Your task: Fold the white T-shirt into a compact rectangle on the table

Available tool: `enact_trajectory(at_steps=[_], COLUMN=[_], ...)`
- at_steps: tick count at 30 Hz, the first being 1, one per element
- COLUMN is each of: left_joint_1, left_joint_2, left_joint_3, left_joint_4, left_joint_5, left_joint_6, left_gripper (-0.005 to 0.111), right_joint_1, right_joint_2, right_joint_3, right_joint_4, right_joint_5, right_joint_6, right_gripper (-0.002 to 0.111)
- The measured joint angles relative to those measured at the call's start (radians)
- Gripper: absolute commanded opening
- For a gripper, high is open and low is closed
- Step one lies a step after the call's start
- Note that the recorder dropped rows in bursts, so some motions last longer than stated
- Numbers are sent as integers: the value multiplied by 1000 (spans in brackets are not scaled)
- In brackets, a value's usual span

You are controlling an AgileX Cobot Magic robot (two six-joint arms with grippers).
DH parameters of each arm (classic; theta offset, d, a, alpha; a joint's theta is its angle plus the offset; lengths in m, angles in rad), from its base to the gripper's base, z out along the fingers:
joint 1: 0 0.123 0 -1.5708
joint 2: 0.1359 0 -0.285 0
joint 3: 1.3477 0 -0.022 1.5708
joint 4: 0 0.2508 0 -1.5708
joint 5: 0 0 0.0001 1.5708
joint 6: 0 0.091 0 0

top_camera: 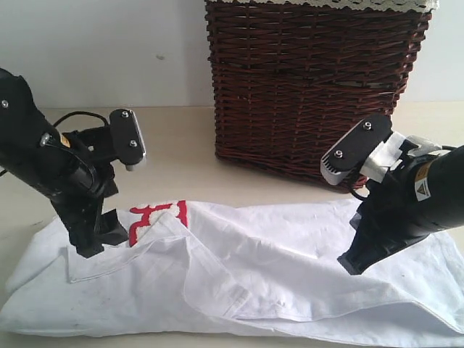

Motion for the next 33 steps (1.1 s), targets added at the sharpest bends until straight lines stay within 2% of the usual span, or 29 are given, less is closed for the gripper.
enact_trajectory(at_steps=[1, 2, 3, 4, 5, 6, 7, 10, 12, 15, 21, 28, 33], left_joint_1=[9, 19, 35, 42, 45, 46, 44, 38, 37, 37, 37, 37, 37], left_joint_2=[0, 0, 0, 0, -5, -6, -6, 6, 47, 110, 160, 160, 160], left_joint_3=[0, 0, -2, -4, -4, -4, -4, -4, 13, 47, 52, 54, 54], left_joint_4=[2, 15, 41, 48, 29, -8, -104, -388, -449, -455, -351, -127, -80], left_joint_5=[-13, -25, -32, -26, 4, 29, 76, 234, 264, 249, 47, -178, -322], left_joint_6=[-39, -79, -156, -194, -231, -233, -209, -43, -20, -13, -111, -311, -376], left_gripper=[79, 65, 56, 38, 27, 6, 1, 0, 0, 0, 0, 0, 0], right_joint_1=[0, 0, 0, 0, 0, 0, 0, 0, 0, 0, 0, 0, 0], right_joint_2=[0, 0, 0, 0, 0, 0, 0, 0, 0, 0, 0, 0, 0], right_joint_3=[0, 0, 0, 0, 0, 0, 0, 0, 0, 0, 0, 0, 0], right_joint_4=[2, 2, 2, 2, 2, 2, 2, 11, 17, 18, 21, 21, 21], right_joint_5=[-1, -2, -2, -4, -9, -11, -15, -20, -22, -22, -22, -22, -18], right_joint_6=[0, 0, 0, 0, 0, 0, 0, 1, 1, 1, 1, 1, 1], right_gripper=[2, 2, 2, 2, 2, 2, 2, 2, 2, 2, 2, 2, 2])
